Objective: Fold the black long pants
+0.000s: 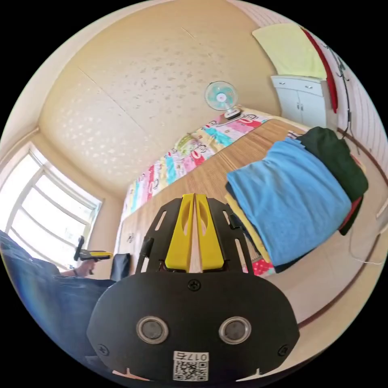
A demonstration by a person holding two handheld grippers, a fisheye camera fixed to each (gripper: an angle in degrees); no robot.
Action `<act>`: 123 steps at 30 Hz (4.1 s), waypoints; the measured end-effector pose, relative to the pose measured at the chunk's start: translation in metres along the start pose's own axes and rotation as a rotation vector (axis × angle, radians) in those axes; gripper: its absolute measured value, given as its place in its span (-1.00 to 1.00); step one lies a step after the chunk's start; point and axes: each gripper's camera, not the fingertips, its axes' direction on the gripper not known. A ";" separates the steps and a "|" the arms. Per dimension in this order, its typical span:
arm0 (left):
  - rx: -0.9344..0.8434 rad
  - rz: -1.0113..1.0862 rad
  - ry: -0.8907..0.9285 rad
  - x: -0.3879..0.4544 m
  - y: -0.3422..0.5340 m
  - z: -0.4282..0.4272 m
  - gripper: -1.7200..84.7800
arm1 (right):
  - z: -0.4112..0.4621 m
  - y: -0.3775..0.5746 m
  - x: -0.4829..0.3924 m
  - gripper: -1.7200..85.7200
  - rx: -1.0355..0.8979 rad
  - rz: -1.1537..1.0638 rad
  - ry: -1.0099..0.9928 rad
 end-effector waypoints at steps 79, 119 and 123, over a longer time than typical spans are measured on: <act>0.150 -0.688 0.488 -0.490 0.113 0.069 -0.57 | 0.664 0.126 -0.306 -0.75 -0.879 -0.014 -0.267; 0.358 -0.781 1.127 -0.525 0.112 0.112 -0.45 | 0.781 0.214 -0.553 -0.85 -1.387 -0.946 -0.476; 0.218 -0.811 1.182 -0.507 0.062 0.125 -0.36 | 0.719 0.217 -0.559 -0.86 -1.298 -0.966 -0.436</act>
